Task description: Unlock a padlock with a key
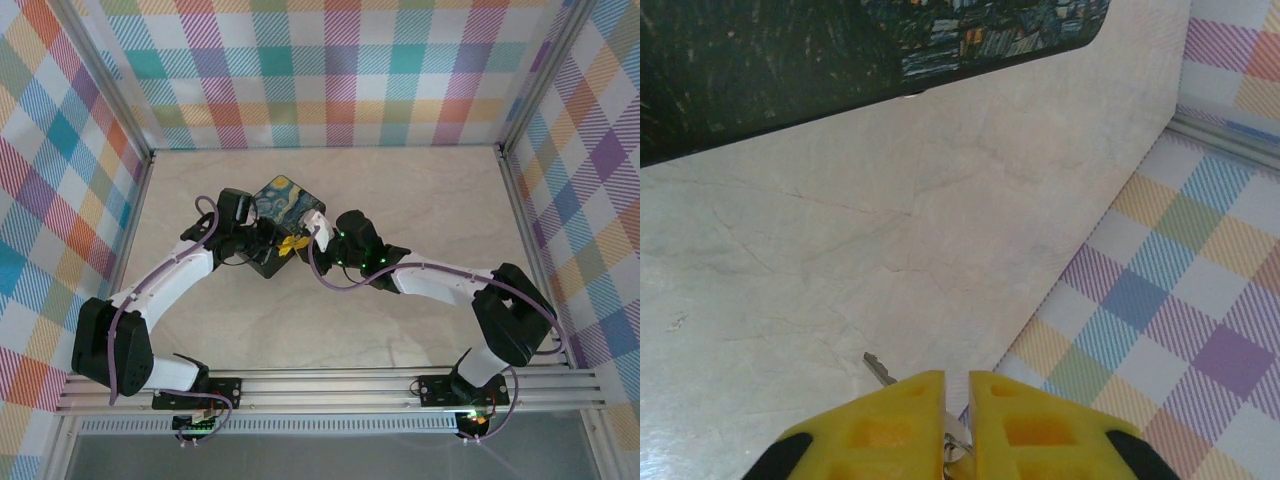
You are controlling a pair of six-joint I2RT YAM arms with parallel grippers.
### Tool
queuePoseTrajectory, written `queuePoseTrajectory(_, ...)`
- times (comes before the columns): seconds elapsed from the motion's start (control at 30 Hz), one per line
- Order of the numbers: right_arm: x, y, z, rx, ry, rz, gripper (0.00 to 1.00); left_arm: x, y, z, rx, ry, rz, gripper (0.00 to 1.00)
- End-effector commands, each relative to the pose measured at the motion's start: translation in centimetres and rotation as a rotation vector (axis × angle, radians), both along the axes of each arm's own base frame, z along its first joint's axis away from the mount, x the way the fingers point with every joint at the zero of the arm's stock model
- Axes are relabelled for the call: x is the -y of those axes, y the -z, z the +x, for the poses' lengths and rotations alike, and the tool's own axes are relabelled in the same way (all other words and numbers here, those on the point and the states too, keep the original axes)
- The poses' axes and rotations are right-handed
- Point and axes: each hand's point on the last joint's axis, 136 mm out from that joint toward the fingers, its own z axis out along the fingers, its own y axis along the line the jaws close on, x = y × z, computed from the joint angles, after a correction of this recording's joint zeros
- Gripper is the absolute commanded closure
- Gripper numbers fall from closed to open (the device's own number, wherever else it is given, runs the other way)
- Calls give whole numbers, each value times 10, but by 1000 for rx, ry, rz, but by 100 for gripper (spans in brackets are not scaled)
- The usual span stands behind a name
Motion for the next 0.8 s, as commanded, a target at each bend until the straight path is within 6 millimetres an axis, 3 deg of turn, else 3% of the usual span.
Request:
queuePoseTrajectory(0.0, -7, -12, 3, 47, -4, 16, 92, -3, -10, -2, 27, 15, -4, 94)
queuePoseTrajectory(0.13, -7, -11, 2, 38, -7, 8, 87, -4, -7, -2, 33, 14, 1, 100)
queuePoseTrajectory(0.4, 10, -13, -4, -15, 32, 35, 52, -12, -12, 6, 126, 36, 86, 100)
queuePoseTrajectory(0.57, 25, -26, -4, -327, 93, 167, 44, -21, -29, 20, 304, 94, 221, 100)
queuePoseTrajectory(0.77, 0, -40, -1, -757, 137, 394, 47, -16, -48, 37, 473, 118, 219, 100)
